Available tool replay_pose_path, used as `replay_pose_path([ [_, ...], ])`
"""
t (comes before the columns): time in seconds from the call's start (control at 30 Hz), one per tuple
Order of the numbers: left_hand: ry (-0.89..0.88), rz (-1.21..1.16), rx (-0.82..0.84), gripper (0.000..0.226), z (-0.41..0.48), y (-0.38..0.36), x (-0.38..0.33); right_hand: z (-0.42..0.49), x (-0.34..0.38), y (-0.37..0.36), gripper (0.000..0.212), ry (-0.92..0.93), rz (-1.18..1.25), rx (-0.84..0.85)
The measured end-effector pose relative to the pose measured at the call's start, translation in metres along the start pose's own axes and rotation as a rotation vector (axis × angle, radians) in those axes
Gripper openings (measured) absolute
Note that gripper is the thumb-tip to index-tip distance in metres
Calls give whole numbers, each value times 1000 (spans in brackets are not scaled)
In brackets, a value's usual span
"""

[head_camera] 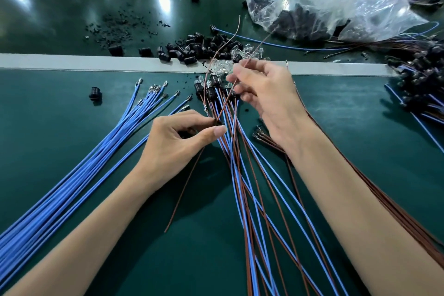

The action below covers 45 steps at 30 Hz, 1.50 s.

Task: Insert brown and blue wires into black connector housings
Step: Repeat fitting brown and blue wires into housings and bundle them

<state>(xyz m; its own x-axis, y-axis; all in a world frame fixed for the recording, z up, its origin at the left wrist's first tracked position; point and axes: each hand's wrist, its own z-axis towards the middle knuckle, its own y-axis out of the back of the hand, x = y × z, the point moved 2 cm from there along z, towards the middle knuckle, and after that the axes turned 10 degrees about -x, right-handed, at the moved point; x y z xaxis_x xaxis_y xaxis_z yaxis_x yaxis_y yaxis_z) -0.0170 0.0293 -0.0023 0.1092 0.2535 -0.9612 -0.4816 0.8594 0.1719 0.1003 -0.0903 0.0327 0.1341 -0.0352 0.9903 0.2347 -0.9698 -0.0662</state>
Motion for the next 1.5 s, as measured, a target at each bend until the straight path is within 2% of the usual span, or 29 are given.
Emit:
replay_pose_path([
  [0.07, 2, 3, 1, 17, 1, 0, 1, -2, 0, 0, 7, 22, 60, 75],
  [0.13, 12, -16, -6, 17, 1, 0, 2, -5, 2, 1, 9, 62, 58, 151],
  [0.3, 17, -9, -20, 15, 3, 0, 4, -10, 1, -3, 10, 83, -224, 390],
  [0.33, 23, -19, -24, 15, 3, 0, 5, -10, 1, -2, 8, 92, -205, 373],
  [0.4, 32, -34, -35, 15, 3, 1, 6, -7, 4, -1, 6, 85, -19, 283],
  [0.47, 28, -29, -33, 17, 3, 0, 5, -5, 5, 1, 12, 103, 76, 236],
  [0.57, 28, -34, -30, 19, 2, 0, 4, -8, 0, -1, 3, 154, -197, 366],
  [0.63, 31, -48, -28, 16, 1, 0, 4, -11, -5, -4, 8, 160, -316, 430],
  [0.8, 38, -52, -54, 20, 1, 0, 5, -11, -4, -5, 10, 152, -87, 225],
  [0.97, -17, -80, -95, 11, 1, 2, 4, -16, -15, -13, 9, 177, -310, 384],
  [1.07, -86, -103, -277, 11, 1, 6, 3, -11, -18, -14, 14, 152, -197, 267],
  [1.13, -127, -152, -438, 16, -1, 10, 4, -8, -18, -22, 13, 364, -405, 204],
  [1.17, -146, -169, -498, 17, -2, 11, 4, -8, -17, -30, 13, 497, -552, 249],
  [1.23, -171, -182, -567, 17, -3, 13, 4, -9, -19, -52, 19, 661, -819, 452],
  [1.3, -190, -195, -587, 16, -4, 13, 4, -10, -23, -70, 21, 705, -1044, 601],
  [1.4, -191, -194, -591, 17, -3, 13, 4, -11, -25, -85, 6, 652, -1207, 592],
  [1.43, -188, -189, -595, 17, -3, 14, 4, -13, -26, -87, 13, 663, -1252, 580],
  [1.5, -183, -165, -600, 17, -2, 14, 6, -16, -29, -87, 11, 721, -1337, 586],
])
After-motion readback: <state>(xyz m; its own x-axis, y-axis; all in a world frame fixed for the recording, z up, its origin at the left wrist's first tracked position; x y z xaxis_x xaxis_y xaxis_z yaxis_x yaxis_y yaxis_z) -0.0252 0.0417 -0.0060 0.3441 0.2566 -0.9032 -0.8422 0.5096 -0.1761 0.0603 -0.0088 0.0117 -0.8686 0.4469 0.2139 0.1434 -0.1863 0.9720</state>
